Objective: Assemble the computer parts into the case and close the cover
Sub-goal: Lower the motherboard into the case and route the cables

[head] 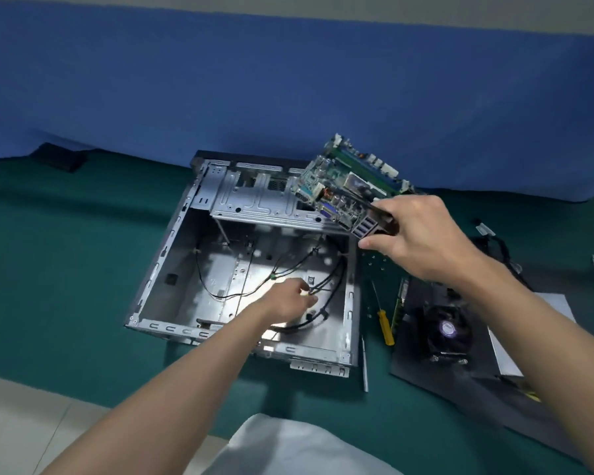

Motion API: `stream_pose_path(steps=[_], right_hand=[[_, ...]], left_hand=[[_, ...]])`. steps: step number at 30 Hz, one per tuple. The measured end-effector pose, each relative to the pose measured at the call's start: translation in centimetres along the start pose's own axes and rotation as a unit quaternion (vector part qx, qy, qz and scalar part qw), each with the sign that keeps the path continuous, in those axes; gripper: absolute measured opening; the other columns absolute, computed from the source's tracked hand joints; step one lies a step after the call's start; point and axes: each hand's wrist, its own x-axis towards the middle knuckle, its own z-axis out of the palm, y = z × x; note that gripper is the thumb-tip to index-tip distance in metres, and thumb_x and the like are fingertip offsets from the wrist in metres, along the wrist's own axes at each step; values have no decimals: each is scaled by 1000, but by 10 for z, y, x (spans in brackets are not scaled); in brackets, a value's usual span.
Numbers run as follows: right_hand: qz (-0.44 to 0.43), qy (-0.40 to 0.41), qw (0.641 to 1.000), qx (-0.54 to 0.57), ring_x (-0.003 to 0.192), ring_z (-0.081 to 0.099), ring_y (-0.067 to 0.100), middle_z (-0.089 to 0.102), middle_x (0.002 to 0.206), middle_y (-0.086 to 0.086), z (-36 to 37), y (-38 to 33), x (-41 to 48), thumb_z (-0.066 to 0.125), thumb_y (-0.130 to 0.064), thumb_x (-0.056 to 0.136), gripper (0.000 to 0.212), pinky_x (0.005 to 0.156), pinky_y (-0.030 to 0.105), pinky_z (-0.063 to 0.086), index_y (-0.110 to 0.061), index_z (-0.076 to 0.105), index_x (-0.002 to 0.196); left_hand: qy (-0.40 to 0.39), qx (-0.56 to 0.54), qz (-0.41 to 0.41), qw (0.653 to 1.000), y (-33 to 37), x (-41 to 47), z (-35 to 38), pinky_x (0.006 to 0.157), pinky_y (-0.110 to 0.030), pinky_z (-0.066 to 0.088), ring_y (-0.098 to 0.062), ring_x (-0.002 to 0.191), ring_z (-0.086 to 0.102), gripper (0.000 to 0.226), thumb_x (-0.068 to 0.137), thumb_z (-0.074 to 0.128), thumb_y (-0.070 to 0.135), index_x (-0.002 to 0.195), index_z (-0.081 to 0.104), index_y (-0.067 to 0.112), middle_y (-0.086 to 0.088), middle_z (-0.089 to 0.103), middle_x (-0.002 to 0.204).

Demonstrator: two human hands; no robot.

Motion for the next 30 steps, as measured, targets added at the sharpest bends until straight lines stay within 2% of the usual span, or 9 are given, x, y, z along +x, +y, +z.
stream_pose_path(steps=[4,8,10,13,16,18,21,26,30], right_hand=[[48,12,998,28,112,57,29,67,115,12,3,23,-22,76,-44,75,66,90,29,40,-4,60,125],[64,21,997,34,109,60,29,68,111,13,14,38,-41,77,-44,73,67,86,22,35,-1,62,123],[67,25,997,28,104,61,29,69,106,14,20,41,-46,77,-43,73,66,84,21,34,0,62,121],[73,31,996,29,98,62,30,69,104,15,27,44,-49,78,-40,73,64,83,21,35,1,63,120],[75,35,996,34,85,62,28,68,93,14,32,43,-52,79,-37,73,62,78,15,32,3,64,118],[80,36,995,39,81,61,27,67,88,12,33,43,-54,79,-38,74,62,76,15,31,3,63,118],[82,33,995,45,74,55,21,59,81,3,34,43,-54,77,-41,75,63,75,20,33,2,63,119],[81,26,995,44,77,57,22,65,85,9,36,41,-56,79,-36,74,60,74,17,32,5,64,116],[68,27,996,53,73,46,14,67,85,13,30,38,-54,81,-32,73,58,71,12,27,7,64,113]], left_hand=[[-4,113,23,993,12,25,24,102,-35,39,-32,127,45,61,92,63,34,140,37,6,-17,46,142],[-4,244,-19,970,13,50,39,116,-51,23,-40,146,5,103,82,70,48,153,5,10,-19,5,160],[-9,294,-43,955,15,62,41,115,-57,18,-43,146,-8,109,83,68,49,153,-8,14,-16,-8,161],[21,344,-9,939,15,77,42,110,-56,23,-39,141,22,82,83,66,47,147,26,16,-14,27,152],[81,391,68,914,11,88,36,106,-46,27,-26,119,49,37,90,56,42,117,57,16,-8,56,125],[131,385,79,910,8,93,29,105,-45,29,-27,116,48,27,92,55,40,102,61,15,-8,58,117],[169,366,18,915,1,100,14,109,-53,28,-33,118,42,15,93,54,27,86,48,14,-13,51,110],[100,274,-50,955,-18,109,1,101,-41,33,-35,116,45,33,88,55,26,116,59,7,-19,56,121],[78,108,-65,989,-24,97,2,86,-36,52,-33,98,60,24,83,67,15,104,63,2,-18,64,105]])
